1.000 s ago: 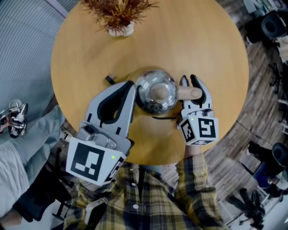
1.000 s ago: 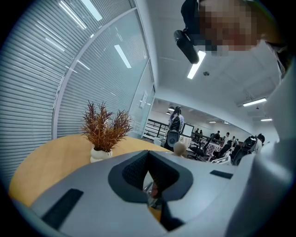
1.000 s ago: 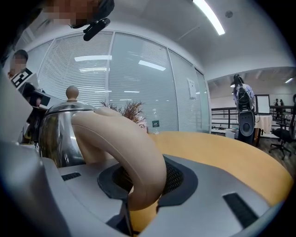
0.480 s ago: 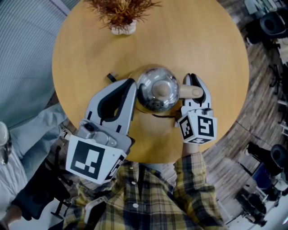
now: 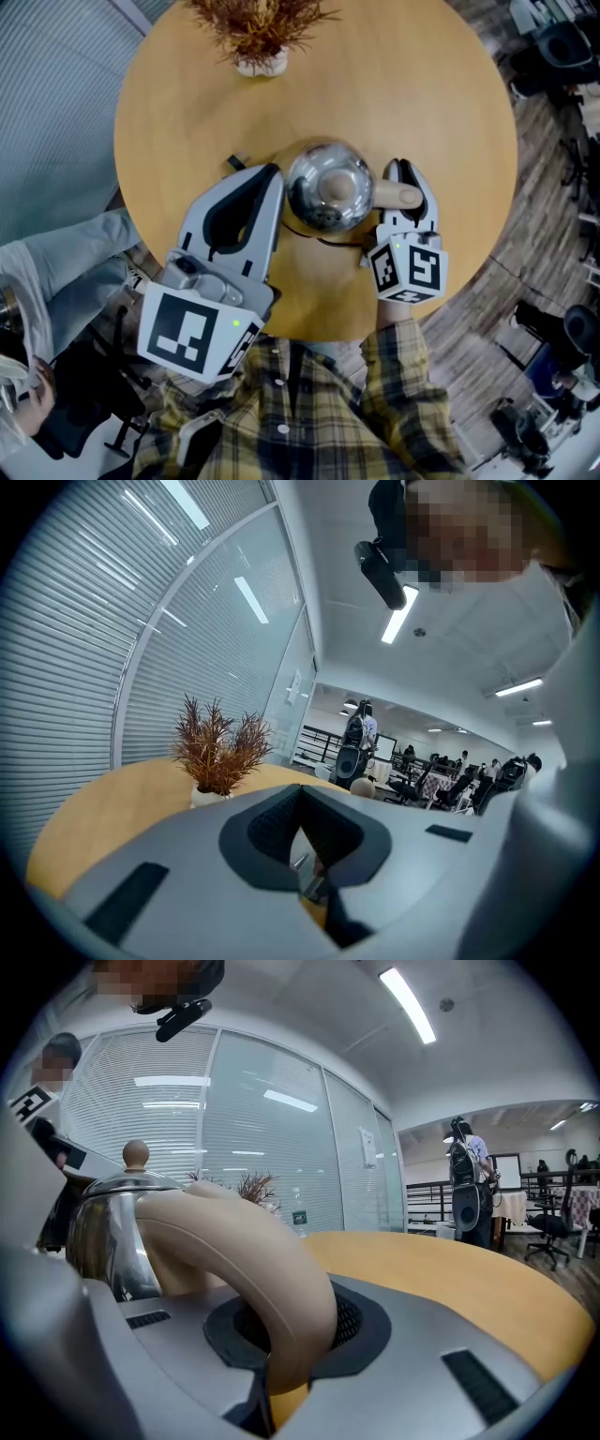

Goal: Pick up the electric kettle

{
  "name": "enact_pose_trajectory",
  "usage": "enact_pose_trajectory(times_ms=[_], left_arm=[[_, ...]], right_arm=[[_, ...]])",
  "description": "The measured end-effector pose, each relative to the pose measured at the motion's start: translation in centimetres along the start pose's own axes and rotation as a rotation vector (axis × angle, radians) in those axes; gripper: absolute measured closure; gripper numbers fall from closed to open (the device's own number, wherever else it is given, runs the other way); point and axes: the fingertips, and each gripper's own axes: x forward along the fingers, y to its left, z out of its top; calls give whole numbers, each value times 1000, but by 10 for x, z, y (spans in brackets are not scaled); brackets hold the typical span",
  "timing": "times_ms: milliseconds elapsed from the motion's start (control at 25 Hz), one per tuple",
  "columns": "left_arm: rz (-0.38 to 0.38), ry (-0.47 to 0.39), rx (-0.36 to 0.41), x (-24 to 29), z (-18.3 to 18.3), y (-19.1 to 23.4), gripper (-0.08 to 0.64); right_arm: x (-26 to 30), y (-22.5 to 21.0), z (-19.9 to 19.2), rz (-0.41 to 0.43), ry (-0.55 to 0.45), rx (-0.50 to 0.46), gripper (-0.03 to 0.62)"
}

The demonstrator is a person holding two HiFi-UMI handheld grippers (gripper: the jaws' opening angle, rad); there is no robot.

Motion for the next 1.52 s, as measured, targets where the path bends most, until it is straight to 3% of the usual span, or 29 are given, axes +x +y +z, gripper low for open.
enact_pose_trajectory(times_ms=[480, 680, 920, 1520], left_arm=[[24, -26, 12, -6, 16, 8, 558], [39, -40, 14, -14, 25, 17, 558], [57, -68, 14, -18, 38, 28, 558], [68, -134, 42, -30, 97, 14, 558]], right_arm=[[0, 0, 12, -29, -33, -2, 523], [-1, 2, 26, -26, -56, 43, 523], [-4, 3, 35, -24, -49, 8, 523], [-38, -18, 102, -34, -84, 11, 523]])
